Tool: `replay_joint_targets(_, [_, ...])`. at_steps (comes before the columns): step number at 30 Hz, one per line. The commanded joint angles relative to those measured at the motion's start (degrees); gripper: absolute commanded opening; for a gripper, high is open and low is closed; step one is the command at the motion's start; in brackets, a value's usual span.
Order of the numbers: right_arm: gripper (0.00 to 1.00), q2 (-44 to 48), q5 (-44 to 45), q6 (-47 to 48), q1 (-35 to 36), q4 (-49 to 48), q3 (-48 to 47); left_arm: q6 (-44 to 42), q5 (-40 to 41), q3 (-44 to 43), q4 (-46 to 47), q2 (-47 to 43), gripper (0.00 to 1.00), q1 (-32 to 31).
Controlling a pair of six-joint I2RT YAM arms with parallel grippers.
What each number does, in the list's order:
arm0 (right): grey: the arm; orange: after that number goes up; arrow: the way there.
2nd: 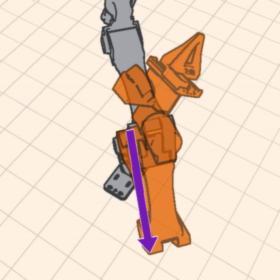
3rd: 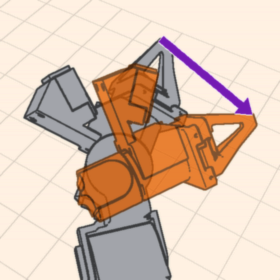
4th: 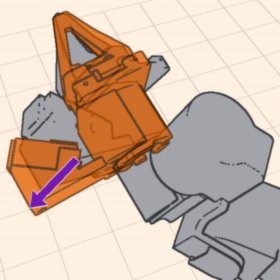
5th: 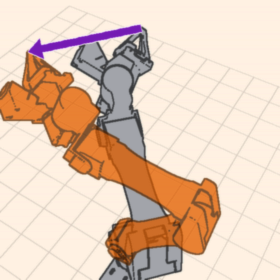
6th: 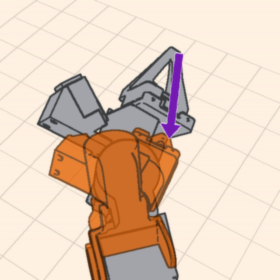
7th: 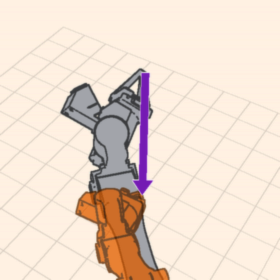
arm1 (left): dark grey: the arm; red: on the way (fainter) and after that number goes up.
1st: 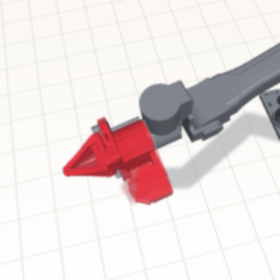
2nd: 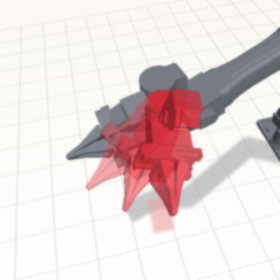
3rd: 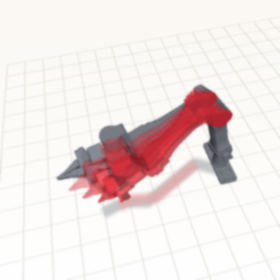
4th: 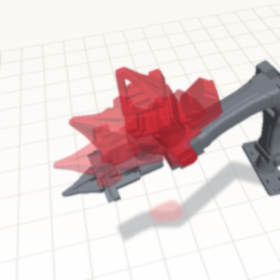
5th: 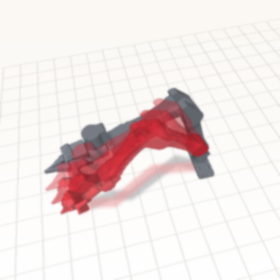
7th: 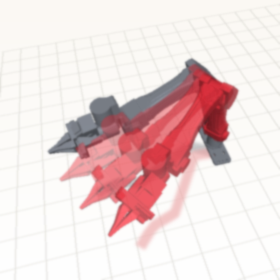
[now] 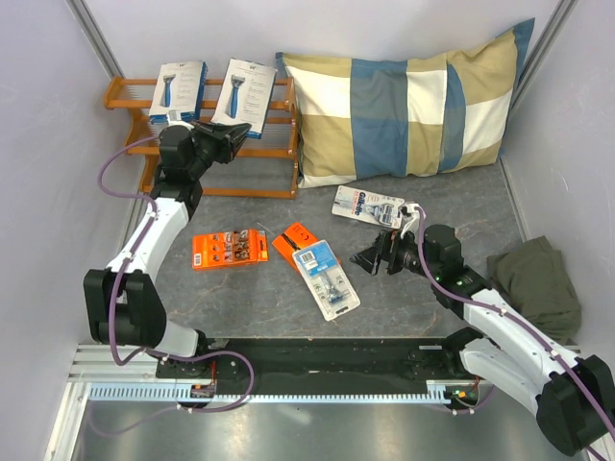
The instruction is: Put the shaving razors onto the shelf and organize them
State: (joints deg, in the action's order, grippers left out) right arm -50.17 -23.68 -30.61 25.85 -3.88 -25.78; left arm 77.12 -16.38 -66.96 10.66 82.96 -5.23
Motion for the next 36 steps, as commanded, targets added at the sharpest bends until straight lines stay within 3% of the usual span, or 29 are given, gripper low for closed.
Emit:
replay_joint_targets(1, [0.98, 0.51, -0.84, 0.11, -0.09, -2.27, 0.82, 2.24, 1.79, -4.40, 5.25, 0.54, 0.02, 0.66])
replay_joint_targets(22, [0.98, 1.74, -1.02, -0.77, -0.09, -2.54, 2.75, 6.81, 2.32, -6.43, 6.40, 4.67, 0.04, 3.04])
replay_joint_targets(29, [0.98, 2.62, -1.19, -1.38, -0.09, -2.80, 3.19, 7.87, 0.30, -7.48, 6.04, 6.25, 0.16, 4.79])
replay_joint_targets(36, [0.98, 3.50, -1.28, -1.82, -0.09, -2.80, 3.54, 8.48, -0.49, -7.57, 6.66, 7.74, 0.20, 5.15])
